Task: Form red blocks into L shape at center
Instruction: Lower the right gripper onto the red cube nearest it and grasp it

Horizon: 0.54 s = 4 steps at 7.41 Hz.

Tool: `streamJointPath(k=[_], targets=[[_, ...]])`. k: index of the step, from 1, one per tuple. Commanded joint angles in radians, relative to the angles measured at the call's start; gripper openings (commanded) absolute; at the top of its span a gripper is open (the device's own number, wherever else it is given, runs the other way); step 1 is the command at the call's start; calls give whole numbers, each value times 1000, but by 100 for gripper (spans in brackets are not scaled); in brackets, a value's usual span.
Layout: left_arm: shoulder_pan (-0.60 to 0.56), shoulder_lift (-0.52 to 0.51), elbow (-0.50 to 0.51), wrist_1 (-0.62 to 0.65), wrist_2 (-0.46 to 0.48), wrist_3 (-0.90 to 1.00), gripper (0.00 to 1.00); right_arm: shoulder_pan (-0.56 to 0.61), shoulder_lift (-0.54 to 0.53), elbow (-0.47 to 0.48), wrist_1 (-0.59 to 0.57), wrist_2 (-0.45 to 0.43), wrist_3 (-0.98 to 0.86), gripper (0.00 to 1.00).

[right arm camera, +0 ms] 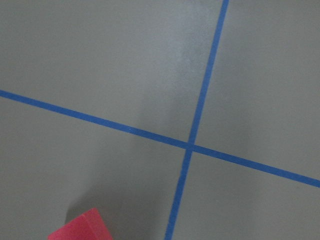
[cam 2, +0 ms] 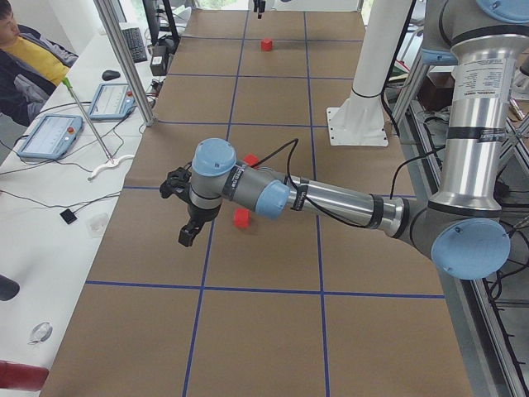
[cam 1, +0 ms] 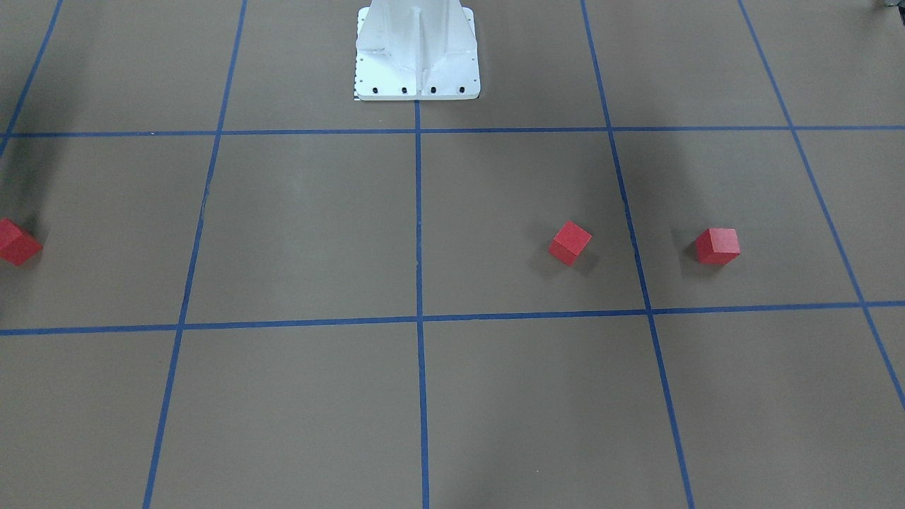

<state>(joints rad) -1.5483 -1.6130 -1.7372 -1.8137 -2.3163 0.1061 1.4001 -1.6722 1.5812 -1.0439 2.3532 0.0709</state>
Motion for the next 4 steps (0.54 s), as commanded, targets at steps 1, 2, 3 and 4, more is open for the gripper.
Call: streamJointPath(k=[1,2,3,4], targets=[[0,4,4,-19,0,-5,100,-148,11,-12,101,-8,6,99],[0,4,4,-21,0,-5,100,-170,-3,-56,190,-17,4,99],[0,4,4,-26,0,-5,100,-185,-4,-105,252,-17,6,99],[0,5,4,-39,0,-6,100,-193,-4,-134,271,-15,4,99]])
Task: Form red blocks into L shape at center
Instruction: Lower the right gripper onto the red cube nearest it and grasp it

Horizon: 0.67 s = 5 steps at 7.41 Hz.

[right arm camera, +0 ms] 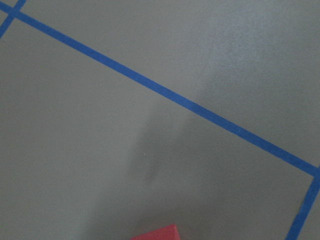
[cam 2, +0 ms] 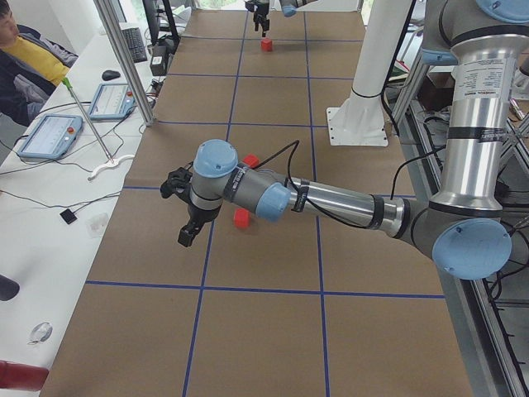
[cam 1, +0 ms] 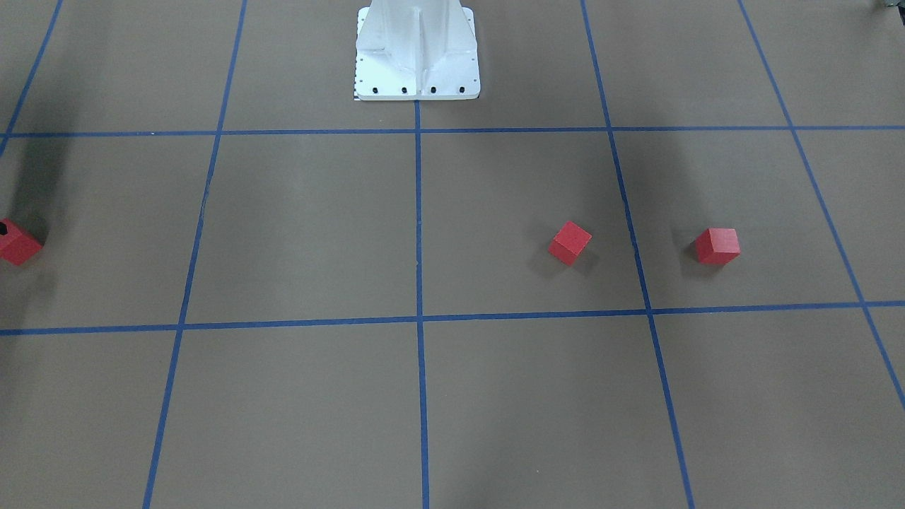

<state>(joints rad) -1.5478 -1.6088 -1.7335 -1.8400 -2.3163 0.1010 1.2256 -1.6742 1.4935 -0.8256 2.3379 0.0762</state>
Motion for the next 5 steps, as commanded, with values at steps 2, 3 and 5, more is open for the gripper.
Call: streamJointPath(k=[2,3,5], targets=[[0,6,0,-13,0,-1,100,-44,-9,-42,54,-2,-3,99],[0,6,0,-13,-2,-1,100,-57,-9,-36,57,-8,-3,99],[0,10,0,-13,-2,-1,100,-81,-9,-36,57,-61,-3,84]])
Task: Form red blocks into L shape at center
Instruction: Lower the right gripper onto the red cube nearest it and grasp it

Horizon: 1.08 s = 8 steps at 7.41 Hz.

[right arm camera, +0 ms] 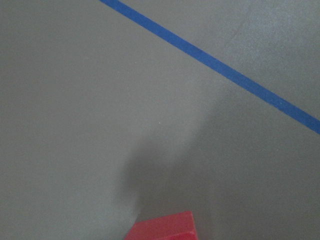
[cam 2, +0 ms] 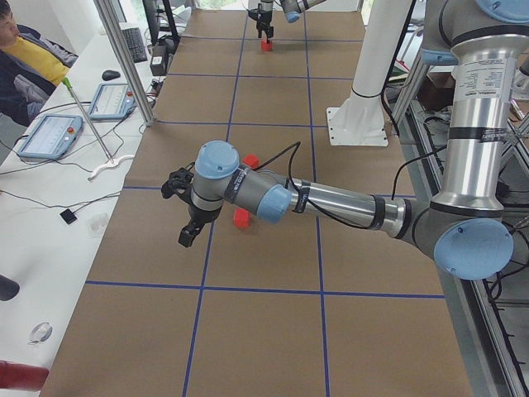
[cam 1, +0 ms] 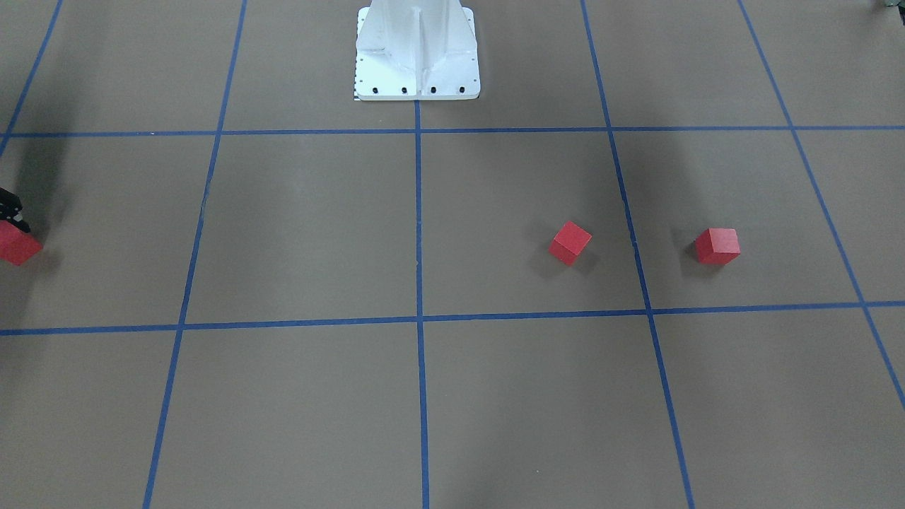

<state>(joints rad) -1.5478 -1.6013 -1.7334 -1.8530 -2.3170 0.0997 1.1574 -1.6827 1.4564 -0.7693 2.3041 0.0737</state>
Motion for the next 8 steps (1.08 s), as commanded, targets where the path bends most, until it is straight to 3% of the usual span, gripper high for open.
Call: streamJointPath(k=[1,2,3,5,7,8], targets=[[0,3,0,-2,1,0,100,-13,-2,-1,-1,-29,0,44],[0,3,0,0,1,0,100,-13,-2,-1,-2,-29,0,5],[0,3,0,0,1,0,100,-11,-2,2,-2,-29,8,0],[0,3,0,0,-1,0,100,-13,27,51,-74,-23,72,0],[0,6,0,0,1,0,100,-22,95,146,-174,-20,343,0],[0,6,2,0,1,0,100,-81,148,166,-179,-26,520,0]])
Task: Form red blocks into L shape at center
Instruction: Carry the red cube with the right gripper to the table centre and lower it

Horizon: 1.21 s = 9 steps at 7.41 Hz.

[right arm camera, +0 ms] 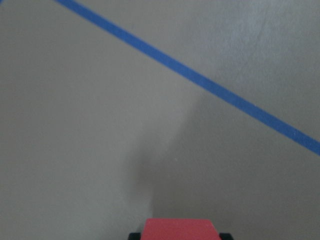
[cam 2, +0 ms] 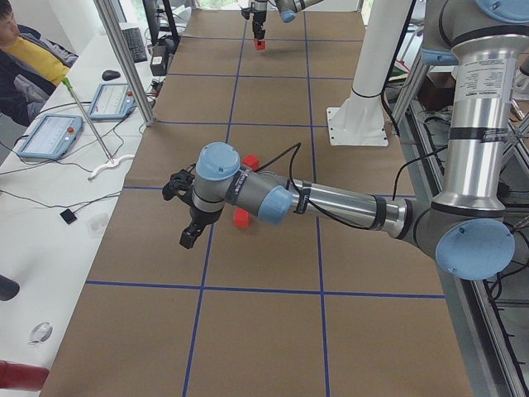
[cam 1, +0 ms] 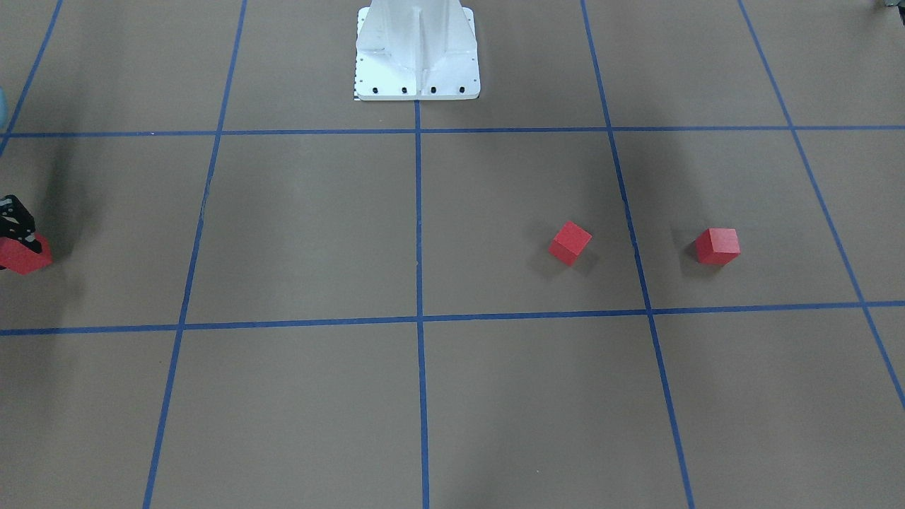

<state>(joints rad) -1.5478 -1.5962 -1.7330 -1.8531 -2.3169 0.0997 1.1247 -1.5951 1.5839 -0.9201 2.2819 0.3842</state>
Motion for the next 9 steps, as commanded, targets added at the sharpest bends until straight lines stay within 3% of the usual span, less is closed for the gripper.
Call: streamJointPath(k=[1,3,4,6,7,9], targets=[[0,1,3,0,-1,2,100,-92,128,45,-28,-10,389,0],[3,2,3,2,-1,2,100,-233,246,74,-49,-132,638,0],[3,4,3,2,-1,2,100,-291,342,93,-163,-184,724,0],[5,4,1,2,-1,2,100,-437,562,123,-509,-313,807,0],[5,4,1,2,-1,2,100,-512,645,108,-587,-396,896,0],[6,5,1,2,-1,2,100,-598,743,61,-654,-467,915,0]])
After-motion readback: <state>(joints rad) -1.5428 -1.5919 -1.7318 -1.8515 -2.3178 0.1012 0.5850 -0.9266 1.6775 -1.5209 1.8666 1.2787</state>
